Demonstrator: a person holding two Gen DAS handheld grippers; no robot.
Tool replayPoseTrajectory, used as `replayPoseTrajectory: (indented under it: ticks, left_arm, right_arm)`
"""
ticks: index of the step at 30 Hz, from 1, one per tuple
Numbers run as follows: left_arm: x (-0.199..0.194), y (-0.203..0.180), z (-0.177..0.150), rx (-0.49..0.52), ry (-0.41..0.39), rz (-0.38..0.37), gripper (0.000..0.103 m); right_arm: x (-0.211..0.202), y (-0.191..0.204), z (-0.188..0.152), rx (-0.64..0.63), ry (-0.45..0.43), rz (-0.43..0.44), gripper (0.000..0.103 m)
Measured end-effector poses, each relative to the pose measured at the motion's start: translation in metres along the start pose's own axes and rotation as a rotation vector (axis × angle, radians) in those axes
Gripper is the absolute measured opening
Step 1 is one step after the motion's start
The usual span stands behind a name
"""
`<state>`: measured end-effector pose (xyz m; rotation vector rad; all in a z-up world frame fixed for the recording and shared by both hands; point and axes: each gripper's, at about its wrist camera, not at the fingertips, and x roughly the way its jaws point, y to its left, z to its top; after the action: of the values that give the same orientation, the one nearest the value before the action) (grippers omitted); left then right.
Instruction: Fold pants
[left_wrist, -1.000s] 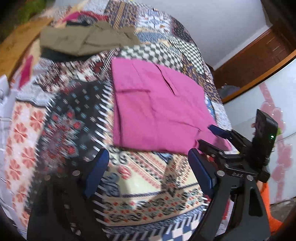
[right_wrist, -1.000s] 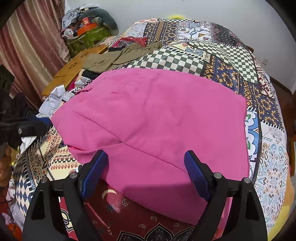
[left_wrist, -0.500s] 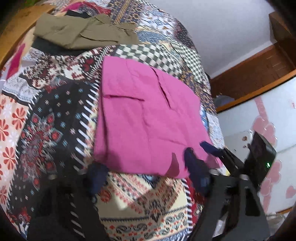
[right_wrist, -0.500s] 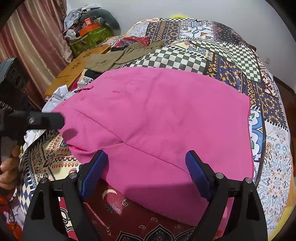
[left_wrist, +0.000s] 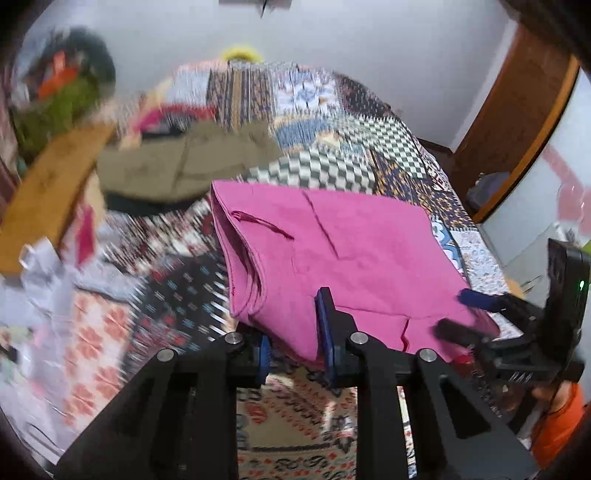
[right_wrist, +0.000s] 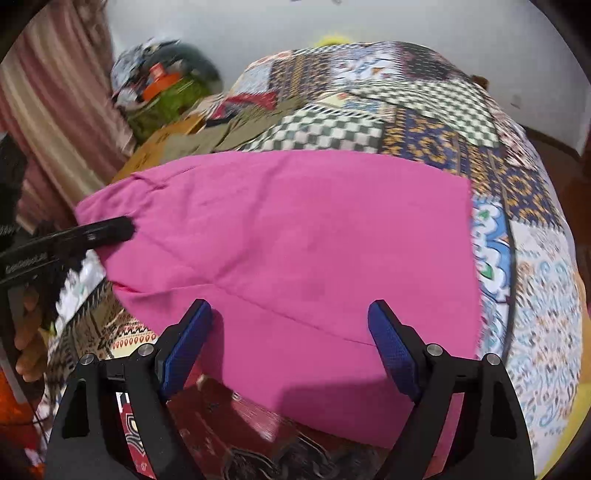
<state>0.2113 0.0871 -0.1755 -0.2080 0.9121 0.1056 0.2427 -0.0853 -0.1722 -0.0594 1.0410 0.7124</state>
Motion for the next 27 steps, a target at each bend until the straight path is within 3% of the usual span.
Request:
replayPoseTrajectory:
  ticks: [8,10,14,17,27]
  left_arm:
    - [-0.041,-0.026,0.009,0.244,-0.178,0.214,0.021]
    - [-0.044,-0.039,0.01,0.304,-0.201,0.223,0.021]
    - [-0.047,-0.063,0.017,0.358,-0.221,0.184,0.02]
    - [-0.047,-0.077,0.025,0.361,-0.219,0.111,0.019]
    - [-0.025,-0.121,0.043,0.311,-0.105,-0.145,0.016]
  right_arm:
    - [-0.021,-0.025,-0.02,0.038,-0.009,-0.077,0.084]
    - [-0.022,-0.027,-0.025,0.033,-0.001,-0.081,0.084]
    - [-0.016,-0.027,-0.031,0.022,0.013,-0.073,0.085]
    - [-0.014,-0.028,-0.031,0.029,0.008,-0.062,0.085]
    - [-0.013,-0.03,-0.032,0.04,-0.009,-0.045,0.085]
